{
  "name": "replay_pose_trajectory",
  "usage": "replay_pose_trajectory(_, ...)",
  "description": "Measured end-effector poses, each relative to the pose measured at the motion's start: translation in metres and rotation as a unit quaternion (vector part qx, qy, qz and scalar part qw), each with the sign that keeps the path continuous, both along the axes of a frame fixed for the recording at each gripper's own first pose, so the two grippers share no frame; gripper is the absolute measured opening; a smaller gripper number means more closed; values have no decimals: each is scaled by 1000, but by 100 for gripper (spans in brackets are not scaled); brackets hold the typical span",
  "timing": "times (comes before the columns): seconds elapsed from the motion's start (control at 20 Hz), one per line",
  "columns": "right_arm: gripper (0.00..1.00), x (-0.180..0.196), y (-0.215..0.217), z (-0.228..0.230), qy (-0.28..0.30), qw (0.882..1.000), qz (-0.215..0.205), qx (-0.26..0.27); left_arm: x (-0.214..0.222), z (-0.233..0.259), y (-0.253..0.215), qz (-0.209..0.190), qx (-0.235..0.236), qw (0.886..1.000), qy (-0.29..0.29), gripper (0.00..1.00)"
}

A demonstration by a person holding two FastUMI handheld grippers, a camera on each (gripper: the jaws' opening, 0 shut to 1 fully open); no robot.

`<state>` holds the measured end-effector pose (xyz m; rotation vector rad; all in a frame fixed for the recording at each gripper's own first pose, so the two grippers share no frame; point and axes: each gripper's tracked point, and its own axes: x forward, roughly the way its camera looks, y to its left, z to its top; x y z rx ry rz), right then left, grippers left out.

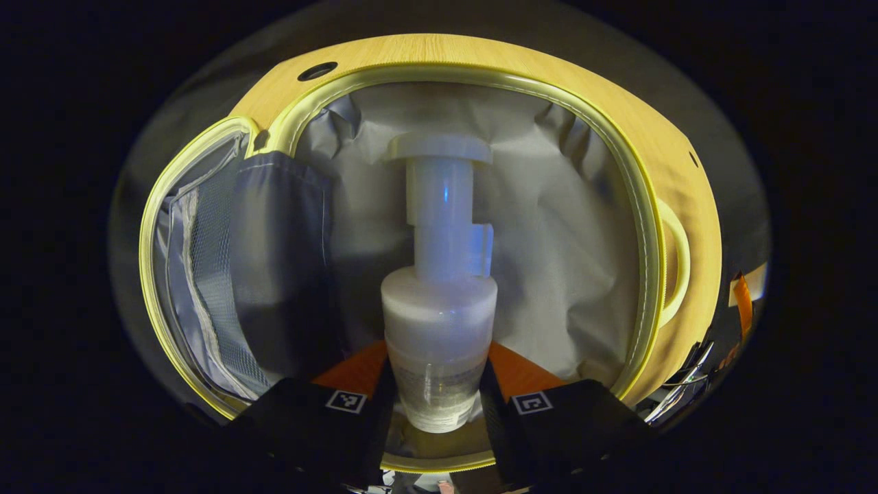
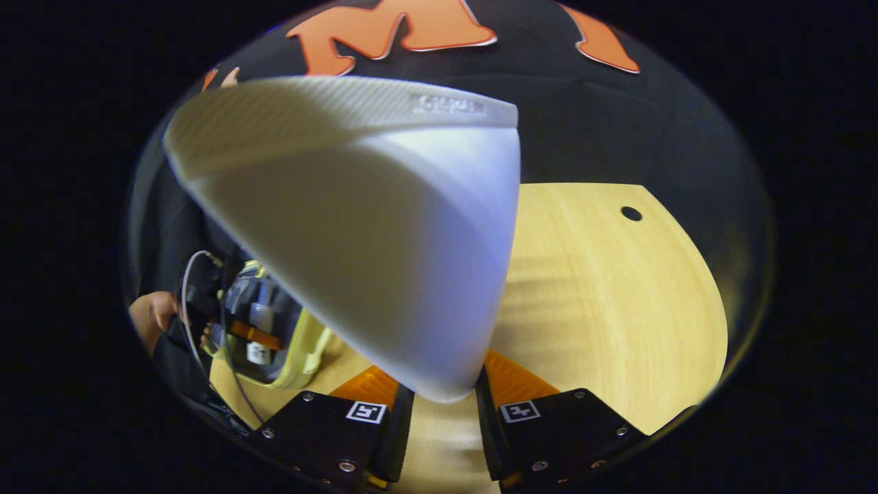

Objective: First open the suitcase, pack the skin care products into it, and then close the suitcase.

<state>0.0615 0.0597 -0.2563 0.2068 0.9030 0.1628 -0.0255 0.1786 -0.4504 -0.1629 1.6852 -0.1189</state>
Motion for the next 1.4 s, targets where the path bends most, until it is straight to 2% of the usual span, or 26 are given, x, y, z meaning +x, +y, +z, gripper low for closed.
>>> replay_pose_trajectory(0.2, 46, -8, 78, 30, 11, 997, 59, 45, 5, 9, -5, 10, -21, 999, -31, 65)
replay_pose_trajectory(0.25, 41, -8, 95, 32, 14, 996, 76, 48, 6, 16, -3, 10, -20, 999, -38, 69)
replay_pose_trajectory(0.3, 46, -10, 113, 33, 18, 994, 94, 49, 6, 23, -2, 10, -21, 999, -47, 70)
replay_pose_trajectory(0.4, 46, -12, 144, 32, 35, 991, 119, 56, 7, 34, 3, 16, -28, 997, -66, 71)
replay_pose_trajectory(0.45, 46, -14, 159, 27, 44, 989, 128, 61, 6, 40, 7, 22, -33, 996, -77, 74)
replay_pose_trajectory(0.6, 46, -22, 203, 12, 76, 983, 156, 66, 0, 61, 21, 44, -48, 992, -111, 71)
replay_pose_trajectory(0.85, 46, -26, 247, -12, 128, 973, 174, 76, -4, 108, 74, 78, -45, 975, -201, 81)
replay_pose_trajectory(1.1, 46, -37, 272, -45, 195, 960, 185, 74, -27, 143, 166, 156, 21, 957, -244, 80)
replay_pose_trajectory(1.15, 46, -37, 276, -54, 208, 958, 182, 74, -30, 148, 186, 181, 36, 950, -251, 81)
replay_pose_trajectory(1.3, 46, -40, 282, -77, 252, 950, 174, 67, -48, 166, 240, 266, 41, 930, -250, 81)
replay_pose_trajectory(1.4, 46, -41, 292, -86, 273, 944, 169, 72, -65, 178, 278, 301, 54, 920, -246, 81)
